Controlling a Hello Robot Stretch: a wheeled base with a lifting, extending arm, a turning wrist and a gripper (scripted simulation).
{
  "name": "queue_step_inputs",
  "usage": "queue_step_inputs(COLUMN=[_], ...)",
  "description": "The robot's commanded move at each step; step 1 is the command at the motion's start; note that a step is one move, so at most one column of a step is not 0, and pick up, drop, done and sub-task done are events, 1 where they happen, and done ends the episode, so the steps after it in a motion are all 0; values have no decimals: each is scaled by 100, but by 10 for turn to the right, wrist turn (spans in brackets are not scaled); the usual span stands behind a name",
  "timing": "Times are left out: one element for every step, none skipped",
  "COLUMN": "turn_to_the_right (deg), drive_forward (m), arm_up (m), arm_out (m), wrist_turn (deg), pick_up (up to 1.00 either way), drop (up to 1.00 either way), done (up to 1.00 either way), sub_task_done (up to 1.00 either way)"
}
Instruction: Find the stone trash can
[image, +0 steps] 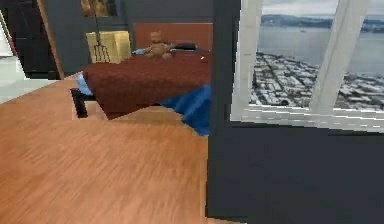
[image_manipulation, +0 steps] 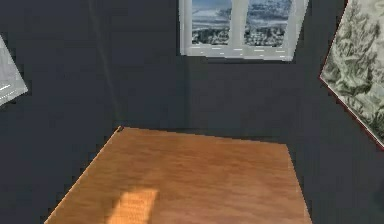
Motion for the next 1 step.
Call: queue_step_inputs(turn_to_the_right=[0], drive_forward=[60], arm_up=[0], arm_out=[0], wrist_turn=[0], pick_up=[0], drop=[0], done=[0], sub_task_done=[0])
